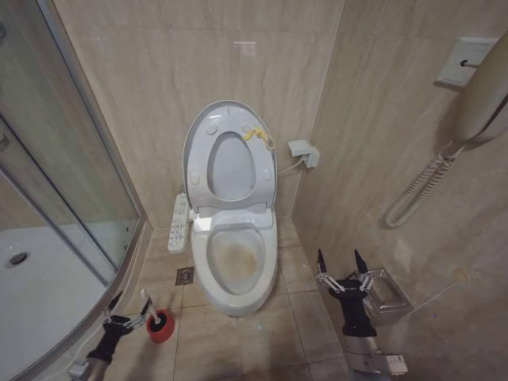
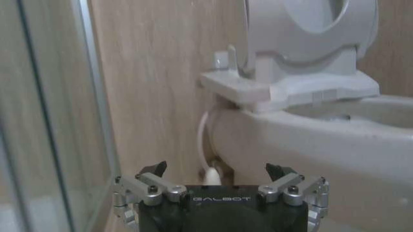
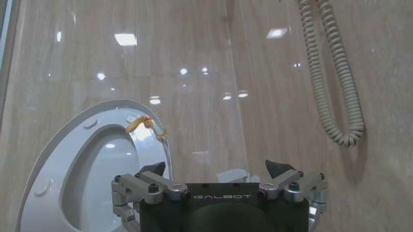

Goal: Open the toilet lid, clean the toilet bowl with a toilet brush, close the toilet lid, and flush.

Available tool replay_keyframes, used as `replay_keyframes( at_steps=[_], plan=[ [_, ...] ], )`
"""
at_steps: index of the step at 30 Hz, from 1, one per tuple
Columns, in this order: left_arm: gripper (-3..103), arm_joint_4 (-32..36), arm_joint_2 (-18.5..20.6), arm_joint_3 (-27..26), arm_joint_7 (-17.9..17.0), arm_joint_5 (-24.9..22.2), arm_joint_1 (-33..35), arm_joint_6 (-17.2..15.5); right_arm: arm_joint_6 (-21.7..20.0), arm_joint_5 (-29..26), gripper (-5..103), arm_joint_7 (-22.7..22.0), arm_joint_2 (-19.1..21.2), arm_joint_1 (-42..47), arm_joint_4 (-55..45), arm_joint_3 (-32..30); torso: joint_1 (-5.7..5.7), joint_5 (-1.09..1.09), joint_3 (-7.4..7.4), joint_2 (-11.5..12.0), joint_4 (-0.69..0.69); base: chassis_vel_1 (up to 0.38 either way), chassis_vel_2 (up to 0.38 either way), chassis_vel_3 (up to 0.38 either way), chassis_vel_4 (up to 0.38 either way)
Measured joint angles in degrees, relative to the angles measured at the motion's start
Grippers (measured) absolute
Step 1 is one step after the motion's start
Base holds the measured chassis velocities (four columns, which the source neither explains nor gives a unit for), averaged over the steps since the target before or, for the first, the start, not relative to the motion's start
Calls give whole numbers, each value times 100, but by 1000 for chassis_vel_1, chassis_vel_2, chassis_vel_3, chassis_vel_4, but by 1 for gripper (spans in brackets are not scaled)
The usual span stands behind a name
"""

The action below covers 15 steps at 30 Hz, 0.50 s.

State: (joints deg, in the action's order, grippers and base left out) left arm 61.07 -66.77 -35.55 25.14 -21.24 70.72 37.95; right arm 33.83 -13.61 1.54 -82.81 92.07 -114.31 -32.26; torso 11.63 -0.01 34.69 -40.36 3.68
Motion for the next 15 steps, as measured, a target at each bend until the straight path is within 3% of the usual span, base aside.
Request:
replay_keyframes(
  at_steps=[6, 15],
  plan=[
    [100, -755, -76, 207, -254, 374, -656, -81, 125, -2, 100, 0, 52, 67, 46, -38, 0, 2, 0, 0, 0, 0, 0, 0, 0],
    [100, -1214, -91, 310, -335, 346, -1020, -151, 185, -4, 100, -1, 92, 7, 152, -49, 0, 1, 0, 0, -2, 0, 0, 0, 0]
  ],
)
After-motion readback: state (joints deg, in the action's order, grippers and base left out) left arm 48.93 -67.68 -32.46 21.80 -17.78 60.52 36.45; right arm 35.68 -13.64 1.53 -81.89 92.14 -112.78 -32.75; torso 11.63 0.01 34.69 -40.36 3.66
